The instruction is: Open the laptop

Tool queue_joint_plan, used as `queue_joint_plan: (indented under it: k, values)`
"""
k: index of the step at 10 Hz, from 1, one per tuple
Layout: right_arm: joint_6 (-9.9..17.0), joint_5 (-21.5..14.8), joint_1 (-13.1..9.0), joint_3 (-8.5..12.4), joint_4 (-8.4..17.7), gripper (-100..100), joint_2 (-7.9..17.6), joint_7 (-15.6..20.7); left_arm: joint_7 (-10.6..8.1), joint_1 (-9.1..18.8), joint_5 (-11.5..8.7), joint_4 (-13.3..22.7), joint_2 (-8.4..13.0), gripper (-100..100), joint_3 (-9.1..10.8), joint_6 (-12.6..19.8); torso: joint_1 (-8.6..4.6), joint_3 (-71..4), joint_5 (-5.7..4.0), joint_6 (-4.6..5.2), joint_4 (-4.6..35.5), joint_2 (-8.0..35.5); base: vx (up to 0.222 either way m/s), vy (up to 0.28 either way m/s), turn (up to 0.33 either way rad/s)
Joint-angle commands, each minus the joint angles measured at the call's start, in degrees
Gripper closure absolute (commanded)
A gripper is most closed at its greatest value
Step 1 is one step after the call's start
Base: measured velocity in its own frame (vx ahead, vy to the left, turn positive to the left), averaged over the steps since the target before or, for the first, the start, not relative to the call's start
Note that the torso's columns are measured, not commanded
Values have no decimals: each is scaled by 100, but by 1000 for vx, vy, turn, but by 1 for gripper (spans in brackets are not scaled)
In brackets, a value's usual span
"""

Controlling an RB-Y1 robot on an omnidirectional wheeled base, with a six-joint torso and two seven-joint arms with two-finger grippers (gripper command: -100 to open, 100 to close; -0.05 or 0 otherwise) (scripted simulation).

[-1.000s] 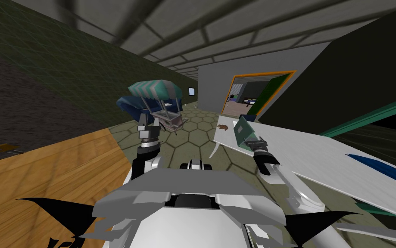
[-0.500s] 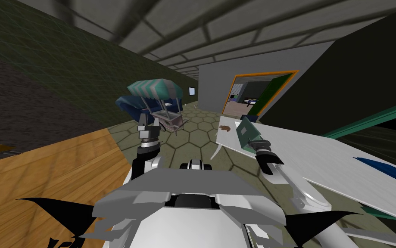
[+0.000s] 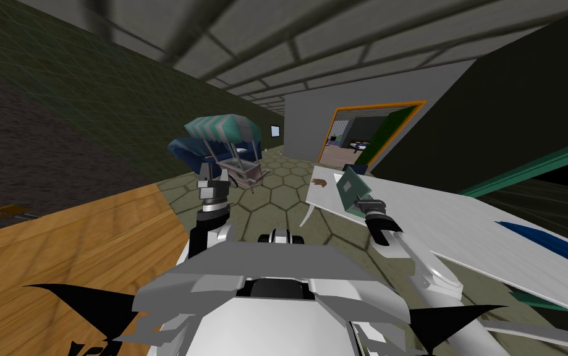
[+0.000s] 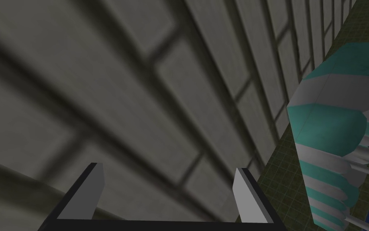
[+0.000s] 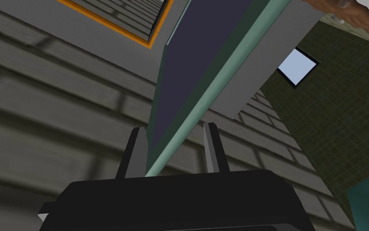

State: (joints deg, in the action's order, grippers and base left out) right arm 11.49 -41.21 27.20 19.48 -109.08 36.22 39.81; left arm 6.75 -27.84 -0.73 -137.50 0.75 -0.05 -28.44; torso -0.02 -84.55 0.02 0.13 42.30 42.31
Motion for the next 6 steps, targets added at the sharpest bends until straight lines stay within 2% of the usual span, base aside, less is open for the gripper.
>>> queue_joint_plan:
  k: [1,3,4,5,6]
  values:
    - [-40,274,-159,26,121,100,-21,-264,0,0,0,0,0,0,0,0,1,-2,1,-4,0,-3,-63,-59,-2]
    - [-81,476,-285,39,210,100,-47,-457,0,0,0,0,0,0,0,0,-13,-4,-5,-8,-2,-7,-66,-65,-1]
    - [-69,415,-247,22,167,100,-36,-387,0,0,0,0,0,0,0,0,-15,-5,-7,-7,-3,-9,-31,-26,10]
    - [-197,526,-467,54,382,100,-232,-542,0,0,0,0,0,0,0,0,-4,-10,-6,-6,-8,-19,-49,-40,24]
    - [-258,575,-572,71,491,100,-330,-607,0,0,0,0,0,0,0,0,-18,-11,-11,-9,-10,-19,-75,-85,26]
